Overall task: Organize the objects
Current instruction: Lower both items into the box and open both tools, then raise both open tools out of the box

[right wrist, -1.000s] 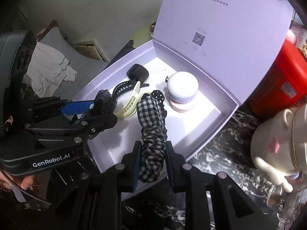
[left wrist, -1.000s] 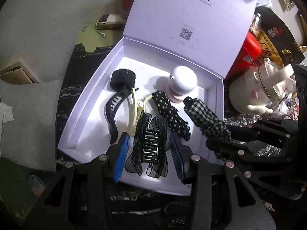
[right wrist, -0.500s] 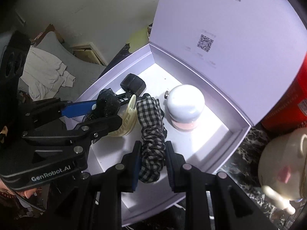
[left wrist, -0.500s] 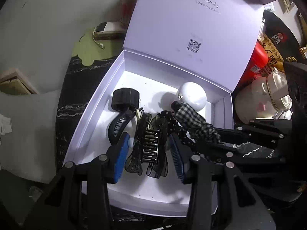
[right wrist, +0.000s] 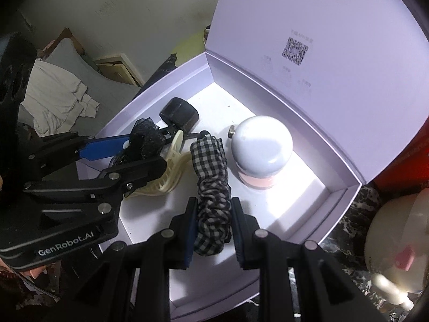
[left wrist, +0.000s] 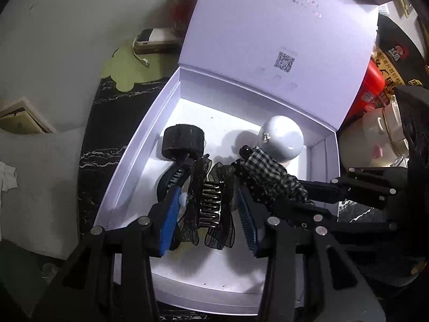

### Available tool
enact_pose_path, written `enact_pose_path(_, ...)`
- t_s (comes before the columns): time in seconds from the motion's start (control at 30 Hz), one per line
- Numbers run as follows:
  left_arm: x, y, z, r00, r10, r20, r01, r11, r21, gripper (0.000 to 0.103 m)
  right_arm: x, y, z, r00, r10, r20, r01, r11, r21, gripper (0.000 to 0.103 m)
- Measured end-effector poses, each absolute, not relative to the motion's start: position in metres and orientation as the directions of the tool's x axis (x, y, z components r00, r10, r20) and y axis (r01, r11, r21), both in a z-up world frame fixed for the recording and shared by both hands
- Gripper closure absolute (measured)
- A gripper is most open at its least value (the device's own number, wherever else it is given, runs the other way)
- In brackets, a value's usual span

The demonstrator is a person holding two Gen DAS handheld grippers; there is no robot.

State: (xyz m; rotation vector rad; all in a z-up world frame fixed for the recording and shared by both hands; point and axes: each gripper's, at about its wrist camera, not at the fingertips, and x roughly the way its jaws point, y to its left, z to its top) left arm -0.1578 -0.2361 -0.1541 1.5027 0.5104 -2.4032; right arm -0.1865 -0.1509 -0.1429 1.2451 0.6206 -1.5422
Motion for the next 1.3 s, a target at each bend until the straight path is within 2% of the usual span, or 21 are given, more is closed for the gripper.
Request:
enact_pose_path(0.33,-0.155,-0.242,-0.153,-0.442,-0.059,-0.895,0.452,-0.876,-0.166,0.061,-0.190,-0.147,-0.141,0.020,-0.411,-0.912,0.908,-0.374,0.189,0.077)
enact_pose_path(0.43,-0.154,-0.244,-0.151,-0.429,-0.092,-0.899,0.479,-0.867,-0.140,0.057,-0.187,-0.143,-0.136,-0.014,-0.412,-0.911,0.912,-0.378,0.157,0.071)
enact_pose_path(0.5,-0.154,-0.245,-0.149,-0.421,-0.106,-0.901,0.491,-0.862,-0.128,0.048,-0.186,-0.140,-0.132,-0.027,-0.408,-0.912,0.912,-0.383,0.145,0.063)
enact_pose_path(0.57,-0.152,-0.244,-0.146,-0.412,-0.123,-0.903,0.500,-0.859,-0.111,0.041,-0.186,-0.136,-0.128,-0.033,-0.413,-0.910,0.911,-0.388,0.142,0.061)
enact_pose_path(0.8,-0.146,-0.240,-0.130,-0.416,-0.131,-0.900,0.506,-0.855,-0.109,0.025,-0.187,-0.125,-0.111,-0.061,-0.429,-0.901,0.903,-0.409,0.133,0.057)
enact_pose_path(1.0,-0.139,-0.232,-0.107,-0.426,-0.164,-0.890,0.501,-0.861,-0.081,0.021,-0.188,-0.112,-0.089,-0.089,-0.455,-0.886,0.891,-0.433,0.132,0.048)
enact_pose_path(1.23,-0.126,-0.227,-0.075,-0.443,-0.198,-0.874,0.524,-0.848,-0.074,0.019,-0.188,-0.100,-0.058,-0.122,-0.486,-0.865,0.890,-0.439,0.122,0.046)
enact_pose_path(1.3,-0.122,-0.226,-0.067,-0.441,-0.212,-0.872,0.532,-0.844,-0.064,0.019,-0.186,-0.097,-0.050,-0.129,-0.498,-0.858,0.894,-0.433,0.117,0.042)
